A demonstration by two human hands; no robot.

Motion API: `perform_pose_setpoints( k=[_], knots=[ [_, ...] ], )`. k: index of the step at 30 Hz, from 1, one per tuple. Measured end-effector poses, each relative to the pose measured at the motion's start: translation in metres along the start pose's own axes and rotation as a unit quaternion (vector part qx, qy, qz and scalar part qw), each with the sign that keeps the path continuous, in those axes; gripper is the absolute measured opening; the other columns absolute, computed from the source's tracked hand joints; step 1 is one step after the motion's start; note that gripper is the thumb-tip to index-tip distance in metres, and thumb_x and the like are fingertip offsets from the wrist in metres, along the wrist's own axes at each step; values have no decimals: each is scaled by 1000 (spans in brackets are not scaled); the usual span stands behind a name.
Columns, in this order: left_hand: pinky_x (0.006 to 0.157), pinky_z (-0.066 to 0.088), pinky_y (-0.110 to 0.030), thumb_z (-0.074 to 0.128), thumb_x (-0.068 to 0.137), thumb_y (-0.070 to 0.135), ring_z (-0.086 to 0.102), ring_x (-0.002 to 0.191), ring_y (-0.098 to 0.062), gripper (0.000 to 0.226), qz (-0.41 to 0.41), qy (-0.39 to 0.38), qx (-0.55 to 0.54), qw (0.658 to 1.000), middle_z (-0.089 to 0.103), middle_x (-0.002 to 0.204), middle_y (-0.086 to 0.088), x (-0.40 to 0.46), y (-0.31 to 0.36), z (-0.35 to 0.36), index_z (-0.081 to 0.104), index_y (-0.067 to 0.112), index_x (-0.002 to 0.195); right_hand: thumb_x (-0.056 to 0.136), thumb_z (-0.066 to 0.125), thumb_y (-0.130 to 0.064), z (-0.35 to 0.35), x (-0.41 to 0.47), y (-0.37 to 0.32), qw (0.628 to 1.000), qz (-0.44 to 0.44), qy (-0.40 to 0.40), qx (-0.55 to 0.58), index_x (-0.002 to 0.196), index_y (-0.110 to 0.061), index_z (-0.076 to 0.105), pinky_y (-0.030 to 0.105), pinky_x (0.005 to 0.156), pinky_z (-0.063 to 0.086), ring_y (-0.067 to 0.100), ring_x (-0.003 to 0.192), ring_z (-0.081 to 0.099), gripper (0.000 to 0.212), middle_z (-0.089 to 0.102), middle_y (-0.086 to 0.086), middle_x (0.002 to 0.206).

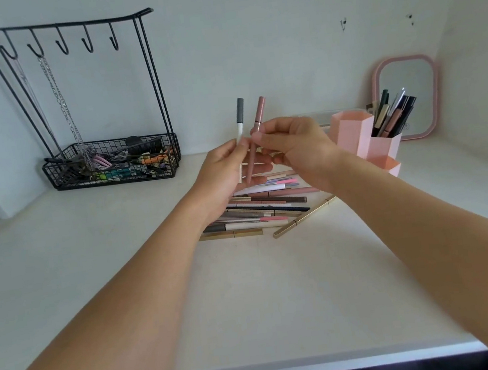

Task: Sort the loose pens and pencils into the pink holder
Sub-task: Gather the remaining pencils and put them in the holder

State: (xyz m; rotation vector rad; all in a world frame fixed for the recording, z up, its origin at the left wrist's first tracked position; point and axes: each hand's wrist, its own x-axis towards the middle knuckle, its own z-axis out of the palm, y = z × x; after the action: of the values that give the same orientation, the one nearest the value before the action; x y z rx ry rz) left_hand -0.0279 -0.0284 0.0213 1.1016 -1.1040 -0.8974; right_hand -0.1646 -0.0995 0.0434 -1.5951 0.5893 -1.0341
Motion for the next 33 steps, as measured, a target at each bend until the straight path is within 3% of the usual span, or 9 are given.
perform_pose_setpoints(
  k=[4,7,11,14,17,19,21,25,33],
  knots=[
    [66,58,-33,40,109,26,71,74,-21,30,-19,-20,-5,1000,75,92,-11,-1,0,4,66,13,117,84,76,-12,3,-1,9,999,23,11,31,101,3,73,29,78,56,20,79,67,23,73,13,87],
    [51,44,-26,39,110,27,50,53,-14,31,-35,-41,-41,998,61,72,-5,1,0,4,63,11,121,83,77,-23,4,0,14,998,55,26,12,99,-4,77,27,65,43,18,74,56,25,68,-1,71],
    [46,34,-23,38,110,32,37,52,-12,31,-72,-78,-49,993,43,66,0,-2,2,2,60,20,129,87,74,-20,6,0,19,996,69,38,34,102,-1,75,24,57,36,13,65,43,25,56,0,69],
    [44,23,-19,40,109,35,29,52,-10,32,-74,-72,-40,994,36,63,4,-1,1,0,57,26,135,90,71,-21,5,-1,17,998,55,27,2,99,-6,76,23,55,40,12,63,46,18,59,-1,72],
    [42,19,-20,47,106,37,24,49,-8,28,-43,8,-21,999,31,61,6,3,3,-3,62,23,125,91,69,-20,-1,3,15,987,-13,42,-156,100,-13,76,15,60,43,4,61,50,13,67,-4,79],
    [40,20,-21,51,105,38,25,48,-8,25,-25,73,-15,997,32,58,8,6,3,-7,64,18,112,88,72,-20,-7,5,16,932,-75,9,-354,98,-14,77,9,61,39,-2,59,51,13,72,-4,87],
    [39,21,-20,52,104,35,27,46,-7,23,-18,129,-21,991,35,56,8,9,1,-12,63,16,98,87,73,-20,-10,5,17,878,-77,-49,-469,98,-13,78,4,57,35,-5,60,51,14,74,-3,95],
    [38,23,-20,54,103,34,30,44,-8,28,-27,207,-21,978,39,58,6,12,-2,-19,56,16,81,87,73,-20,-10,0,18,845,-67,-104,-520,102,-15,78,0,55,36,-7,63,49,17,73,-4,98],
    [35,17,-16,52,101,31,23,40,-9,32,-61,276,-15,959,30,58,4,15,2,-24,43,21,72,89,70,-18,-9,0,20,832,-39,-129,-539,100,-15,76,6,58,34,3,72,53,13,66,-3,90]
  ],
)
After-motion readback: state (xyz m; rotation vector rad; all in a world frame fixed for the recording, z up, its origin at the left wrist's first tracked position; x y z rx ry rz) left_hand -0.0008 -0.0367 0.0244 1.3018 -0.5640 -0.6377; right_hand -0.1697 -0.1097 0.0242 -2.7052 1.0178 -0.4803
